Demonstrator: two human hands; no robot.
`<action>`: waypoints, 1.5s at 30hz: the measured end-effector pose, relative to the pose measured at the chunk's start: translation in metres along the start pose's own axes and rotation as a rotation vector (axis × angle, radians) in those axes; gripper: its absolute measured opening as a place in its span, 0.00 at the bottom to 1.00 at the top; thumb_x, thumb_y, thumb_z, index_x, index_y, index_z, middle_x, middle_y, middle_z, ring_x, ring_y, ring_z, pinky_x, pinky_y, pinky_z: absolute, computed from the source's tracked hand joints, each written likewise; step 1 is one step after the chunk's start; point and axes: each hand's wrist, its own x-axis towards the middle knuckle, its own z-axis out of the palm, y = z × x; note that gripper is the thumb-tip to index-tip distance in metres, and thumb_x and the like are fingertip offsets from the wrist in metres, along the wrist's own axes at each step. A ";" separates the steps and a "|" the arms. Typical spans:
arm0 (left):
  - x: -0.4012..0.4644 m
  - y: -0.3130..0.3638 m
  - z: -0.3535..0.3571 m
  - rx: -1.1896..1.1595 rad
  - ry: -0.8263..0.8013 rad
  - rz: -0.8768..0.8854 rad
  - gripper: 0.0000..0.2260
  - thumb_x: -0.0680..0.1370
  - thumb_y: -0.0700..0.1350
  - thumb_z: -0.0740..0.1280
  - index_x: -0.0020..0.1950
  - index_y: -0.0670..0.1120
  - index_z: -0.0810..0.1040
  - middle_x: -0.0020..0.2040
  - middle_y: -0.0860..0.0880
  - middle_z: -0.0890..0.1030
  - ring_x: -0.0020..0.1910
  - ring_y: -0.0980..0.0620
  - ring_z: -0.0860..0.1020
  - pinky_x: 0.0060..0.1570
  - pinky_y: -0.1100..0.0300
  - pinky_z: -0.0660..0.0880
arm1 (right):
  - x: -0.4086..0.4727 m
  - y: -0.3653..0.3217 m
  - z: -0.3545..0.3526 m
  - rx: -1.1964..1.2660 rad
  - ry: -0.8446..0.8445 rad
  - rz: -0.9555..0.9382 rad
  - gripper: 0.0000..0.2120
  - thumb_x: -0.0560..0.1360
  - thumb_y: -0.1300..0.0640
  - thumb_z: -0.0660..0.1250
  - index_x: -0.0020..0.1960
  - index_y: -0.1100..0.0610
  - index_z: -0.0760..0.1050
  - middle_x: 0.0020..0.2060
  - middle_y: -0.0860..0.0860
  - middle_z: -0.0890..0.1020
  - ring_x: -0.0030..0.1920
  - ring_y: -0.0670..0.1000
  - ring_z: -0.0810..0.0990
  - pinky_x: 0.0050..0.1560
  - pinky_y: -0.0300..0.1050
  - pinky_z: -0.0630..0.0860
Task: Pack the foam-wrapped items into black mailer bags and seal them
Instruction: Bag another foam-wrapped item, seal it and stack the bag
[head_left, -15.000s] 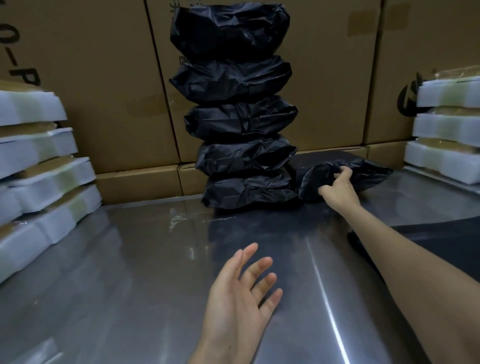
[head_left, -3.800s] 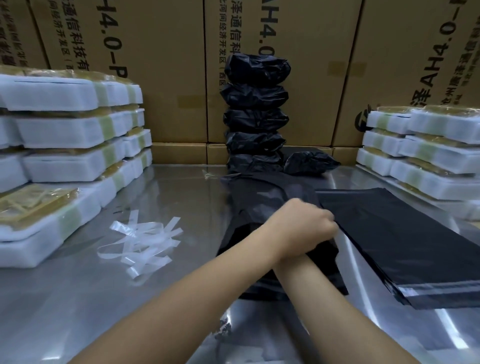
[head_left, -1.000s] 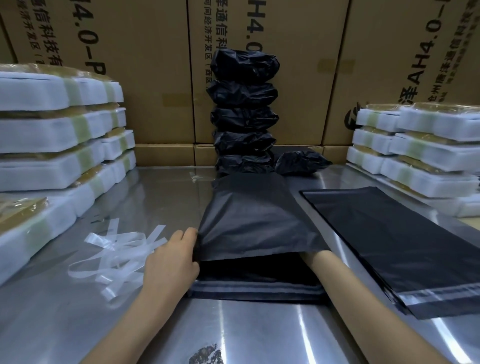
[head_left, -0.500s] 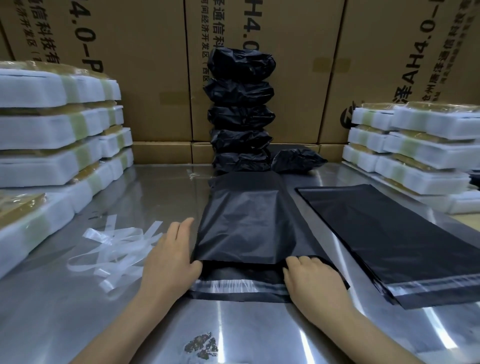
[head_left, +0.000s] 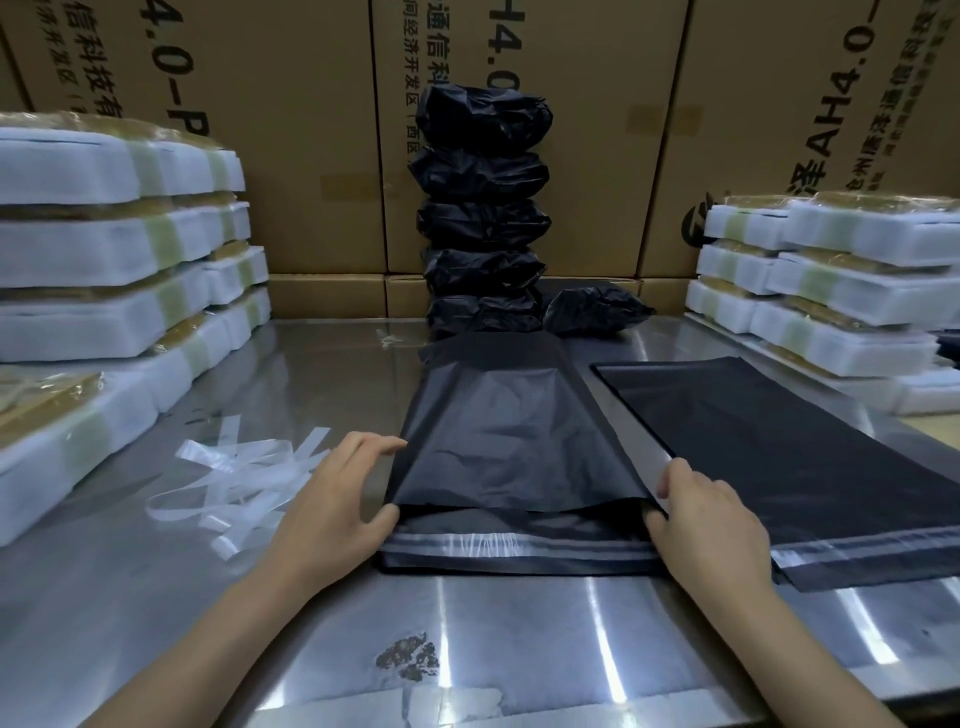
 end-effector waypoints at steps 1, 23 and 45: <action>0.000 -0.001 0.000 0.001 -0.006 0.016 0.25 0.68 0.35 0.70 0.64 0.49 0.72 0.57 0.57 0.71 0.55 0.58 0.71 0.53 0.62 0.71 | 0.000 0.002 0.001 0.006 0.003 0.003 0.06 0.77 0.52 0.59 0.49 0.54 0.67 0.44 0.48 0.76 0.45 0.50 0.72 0.37 0.43 0.66; -0.004 -0.001 0.007 0.198 -0.105 -0.021 0.24 0.72 0.40 0.68 0.67 0.52 0.73 0.64 0.55 0.72 0.64 0.52 0.70 0.68 0.50 0.57 | 0.000 0.012 0.013 0.045 -0.040 0.007 0.19 0.79 0.54 0.57 0.69 0.51 0.64 0.56 0.52 0.72 0.54 0.54 0.72 0.47 0.47 0.69; 0.043 0.066 0.046 0.231 -0.188 0.079 0.32 0.79 0.64 0.48 0.77 0.55 0.40 0.77 0.57 0.38 0.76 0.55 0.38 0.72 0.52 0.37 | 0.022 -0.063 -0.006 0.322 0.124 -0.270 0.36 0.76 0.34 0.49 0.78 0.47 0.44 0.78 0.43 0.46 0.77 0.47 0.41 0.75 0.53 0.44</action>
